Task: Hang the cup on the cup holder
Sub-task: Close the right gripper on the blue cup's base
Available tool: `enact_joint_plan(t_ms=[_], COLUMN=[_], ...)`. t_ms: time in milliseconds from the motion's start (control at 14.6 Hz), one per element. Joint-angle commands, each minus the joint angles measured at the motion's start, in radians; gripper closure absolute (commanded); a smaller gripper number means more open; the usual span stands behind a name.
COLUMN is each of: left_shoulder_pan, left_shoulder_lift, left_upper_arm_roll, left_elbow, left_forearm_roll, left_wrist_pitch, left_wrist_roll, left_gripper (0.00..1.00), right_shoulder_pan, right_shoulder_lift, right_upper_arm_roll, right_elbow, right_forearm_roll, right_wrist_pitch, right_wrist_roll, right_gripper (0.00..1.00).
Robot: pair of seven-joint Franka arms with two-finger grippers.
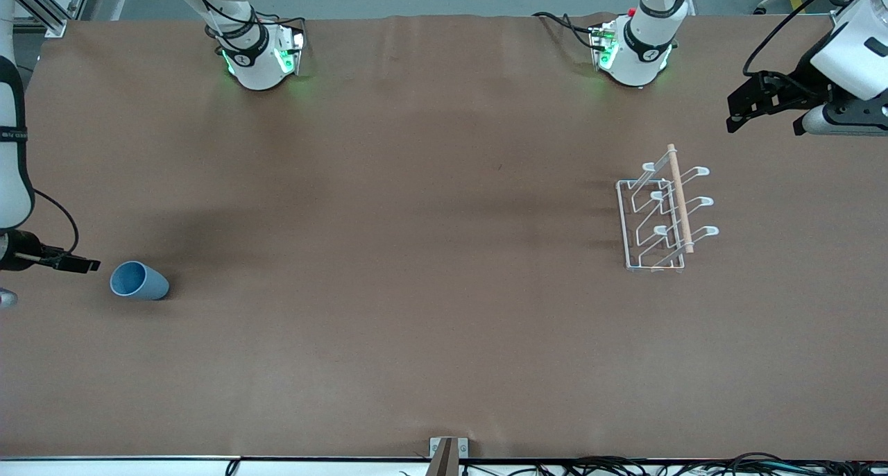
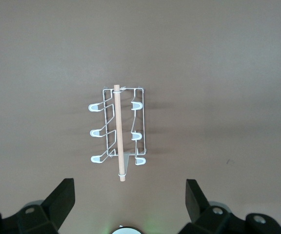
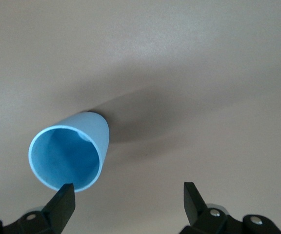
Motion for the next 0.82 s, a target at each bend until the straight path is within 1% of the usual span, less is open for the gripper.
enact_joint_plan(t_ms=[0, 206, 550, 618, 756], left_shoulder_pan=[0.002, 0.003, 0.000, 0.000, -0.001], left_shoulder_lift=[0.006, 0.012, 0.045, 0.061, 0.066], left_upper_arm_roll=[-0.002, -0.002, -0.002, -0.002, -0.002], left_elbow=[0.026, 0.026, 0.038, 0.059, 0.066], left_forearm_roll=[0.000, 0.002, -0.006, -0.009, -0.009], left_wrist_pitch=[-0.025, -0.025, -0.023, -0.023, -0.023], left_wrist_roll=[0.007, 0.006, 0.006, 0.006, 0.006], left_gripper=[0.00, 0.00, 0.00, 0.00, 0.00], right_shoulder_pan=[-0.008, -0.008, -0.004, -0.004, -0.002], right_shoulder_lift=[0.026, 0.069, 0.089, 0.097, 0.105], right_upper_arm_roll=[0.016, 0.017, 0.017, 0.017, 0.017], right_elbow=[0.005, 0.005, 0.002, -0.001, -0.007], right_forearm_roll=[0.014, 0.033, 0.054, 0.063, 0.073], right_wrist_pitch=[0.039, 0.091, 0.096, 0.099, 0.106], right_wrist_roll=[-0.015, -0.015, -0.015, -0.015, -0.015], right_gripper=[0.03, 0.05, 0.11, 0.13, 0.17])
